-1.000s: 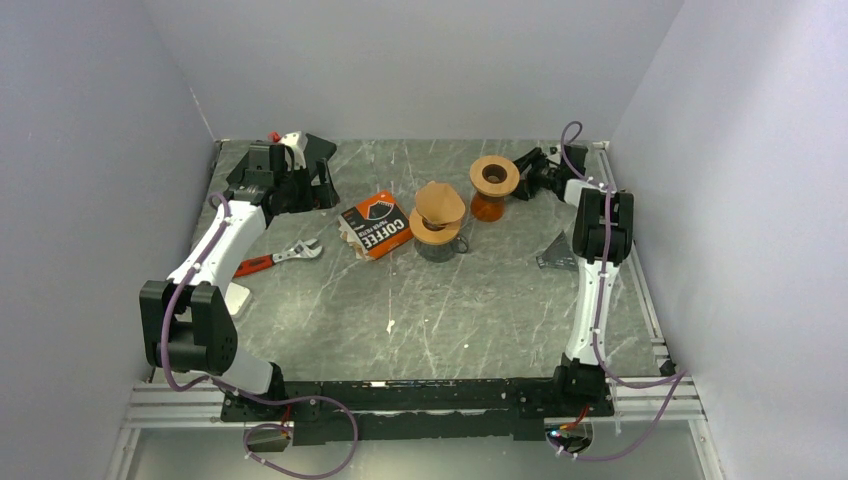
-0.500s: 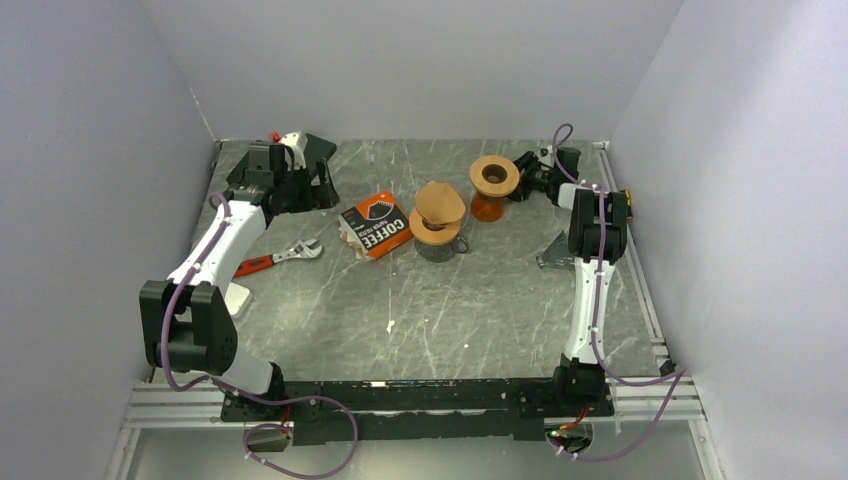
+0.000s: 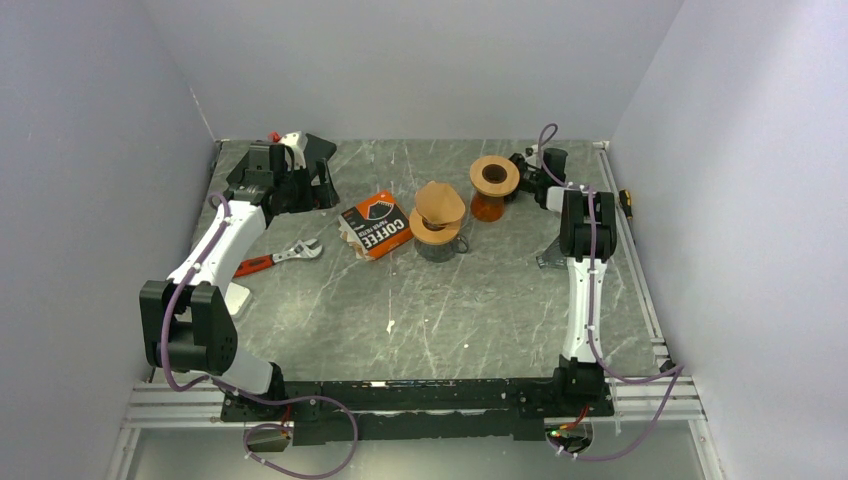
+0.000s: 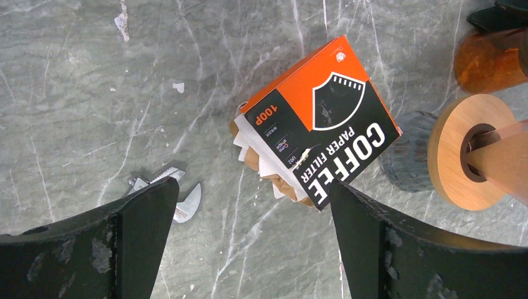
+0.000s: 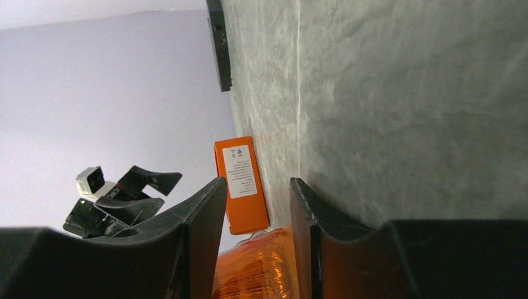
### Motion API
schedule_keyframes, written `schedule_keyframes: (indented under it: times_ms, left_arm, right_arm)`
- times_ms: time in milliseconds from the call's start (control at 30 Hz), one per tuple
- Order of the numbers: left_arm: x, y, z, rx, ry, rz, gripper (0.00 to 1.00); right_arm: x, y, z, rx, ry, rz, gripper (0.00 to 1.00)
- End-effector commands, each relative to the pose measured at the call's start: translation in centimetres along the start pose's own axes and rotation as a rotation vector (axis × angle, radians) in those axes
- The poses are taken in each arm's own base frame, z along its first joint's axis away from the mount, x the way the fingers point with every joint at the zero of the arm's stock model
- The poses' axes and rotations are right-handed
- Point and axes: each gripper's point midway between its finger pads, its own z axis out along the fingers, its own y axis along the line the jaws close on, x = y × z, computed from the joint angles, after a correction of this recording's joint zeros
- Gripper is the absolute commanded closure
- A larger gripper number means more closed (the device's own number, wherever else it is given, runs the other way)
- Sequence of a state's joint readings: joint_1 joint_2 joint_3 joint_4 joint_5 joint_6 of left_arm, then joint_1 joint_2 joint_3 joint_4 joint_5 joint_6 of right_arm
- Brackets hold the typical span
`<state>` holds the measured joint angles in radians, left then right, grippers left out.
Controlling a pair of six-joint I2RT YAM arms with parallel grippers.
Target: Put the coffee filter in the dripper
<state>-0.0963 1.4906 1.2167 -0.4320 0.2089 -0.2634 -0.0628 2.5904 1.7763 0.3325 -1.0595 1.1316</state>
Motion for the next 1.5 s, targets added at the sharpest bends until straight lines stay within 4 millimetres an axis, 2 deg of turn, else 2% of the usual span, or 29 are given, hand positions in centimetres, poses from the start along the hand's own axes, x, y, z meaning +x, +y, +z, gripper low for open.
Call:
schedule_keyframes:
  times_ms: [0, 100, 233, 567, 700, 933, 1100, 1267, 1467]
  left_arm:
    - [-0.8, -0.2, -0.3, 0.009, -0.022, 0.017, 0.03]
    - [-0.7, -0.3, -0.2, 0.016, -0.019, 0.018, 0.03]
    - [-0.7, -0.4, -0.2, 0.023, -0.012, 0.019, 0.03]
    - [-0.7, -0.4, -0.5, 0.021, -0.017, 0.019, 0.04]
    - [-0.8, -0.5, -0.7, 0.023, -0.023, 0.020, 0.04]
    - [-1.1, -0.7, -0.9, 0.030, -0.039, 0.019, 0.04]
    - [-1.2, -2.0, -1.0, 0.090, -0.028, -0.005, 0.05]
    - [-0.8, -3.3, -1.1, 0.157, -0.014, -0.044, 0.08]
    - [2.0, -5.6, 0.0, 0.215, 0.054, -0.075, 0.12]
  right_arm:
    - [2.3, -1.9, 1.0, 0.017, 0.065, 0.073, 0.55]
    - [3.8, -2.3, 0.8, 0.021, 0.093, 0.076, 0.60]
    - [5.7, -3.2, 0.1, 0.025, 0.119, 0.094, 0.61]
    - [8.2, -2.6, -1.7, 0.018, 0.132, 0.079, 0.62]
    - [7.1, -1.5, -2.9, 0.061, 0.065, 0.017, 0.61]
    - [3.8, 0.7, -5.6, 0.181, -0.093, -0.103, 0.57]
    - [2.2, 1.5, -8.3, 0.262, -0.204, -0.149, 0.55]
    - [2.5, 1.8, -9.4, 0.298, -0.215, -0.179, 0.54]
    - [4.6, 1.3, -10.3, 0.318, -0.200, -0.180, 0.54]
